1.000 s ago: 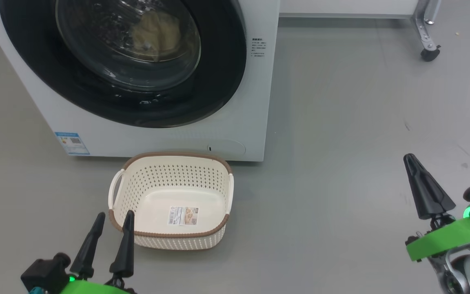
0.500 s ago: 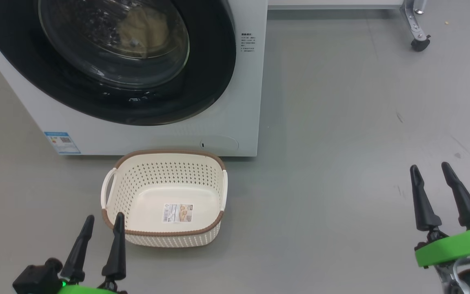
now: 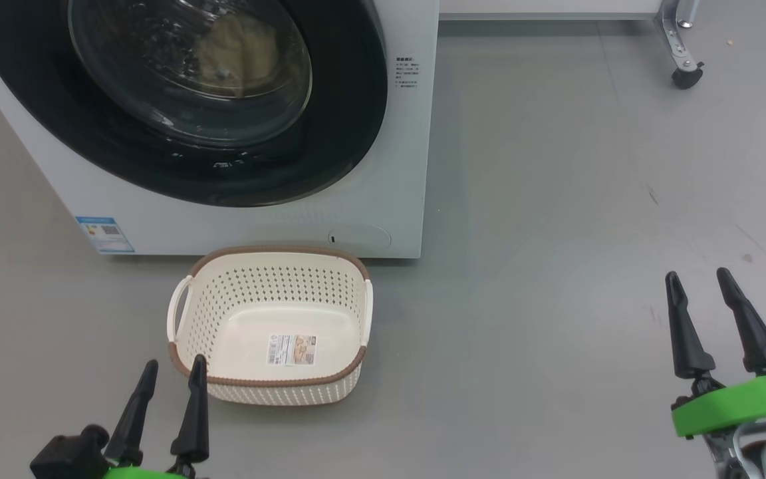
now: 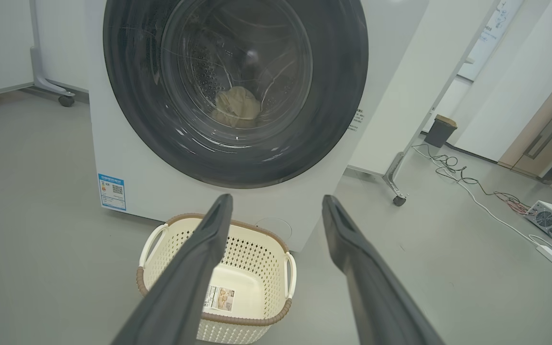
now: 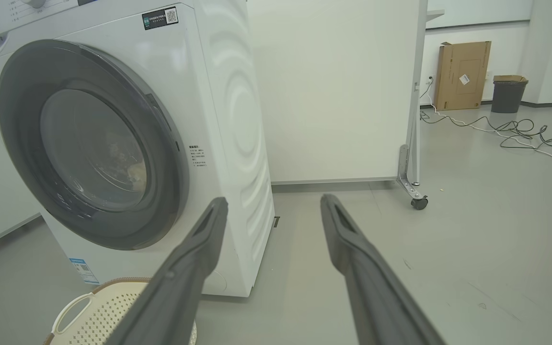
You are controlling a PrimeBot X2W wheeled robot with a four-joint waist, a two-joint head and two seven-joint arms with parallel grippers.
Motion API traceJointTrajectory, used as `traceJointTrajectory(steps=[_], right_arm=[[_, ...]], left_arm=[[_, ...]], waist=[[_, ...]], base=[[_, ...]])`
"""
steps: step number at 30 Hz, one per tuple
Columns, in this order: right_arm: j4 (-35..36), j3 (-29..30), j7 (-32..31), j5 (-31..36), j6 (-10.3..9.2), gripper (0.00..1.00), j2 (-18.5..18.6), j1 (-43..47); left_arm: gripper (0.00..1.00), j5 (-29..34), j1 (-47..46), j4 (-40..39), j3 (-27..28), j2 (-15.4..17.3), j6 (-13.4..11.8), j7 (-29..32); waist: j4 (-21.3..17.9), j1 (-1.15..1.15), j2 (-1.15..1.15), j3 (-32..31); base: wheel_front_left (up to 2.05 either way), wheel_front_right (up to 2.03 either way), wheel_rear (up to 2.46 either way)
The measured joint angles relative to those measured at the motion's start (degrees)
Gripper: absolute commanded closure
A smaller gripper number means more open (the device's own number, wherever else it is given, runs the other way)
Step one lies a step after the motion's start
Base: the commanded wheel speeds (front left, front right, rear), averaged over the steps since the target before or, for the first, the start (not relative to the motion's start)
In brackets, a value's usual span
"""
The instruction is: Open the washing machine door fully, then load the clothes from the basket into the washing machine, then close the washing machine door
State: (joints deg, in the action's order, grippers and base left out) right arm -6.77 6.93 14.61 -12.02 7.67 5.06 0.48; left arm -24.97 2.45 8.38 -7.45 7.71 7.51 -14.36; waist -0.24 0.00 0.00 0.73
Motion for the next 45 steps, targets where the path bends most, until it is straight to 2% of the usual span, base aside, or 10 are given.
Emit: traceJointTrajectory(steps=[45], right_arm=[[-1.9,-1.2,0.0,1.6,0.0,0.0,0.0,0.0]], left_arm=[[0.0,0.0,0.2,-0.9,1.3,0.0,0.0,0.0]], waist=[[-0.2,0.0,0.0,-0.1]], base=[[0.0,0.0,0.0]])
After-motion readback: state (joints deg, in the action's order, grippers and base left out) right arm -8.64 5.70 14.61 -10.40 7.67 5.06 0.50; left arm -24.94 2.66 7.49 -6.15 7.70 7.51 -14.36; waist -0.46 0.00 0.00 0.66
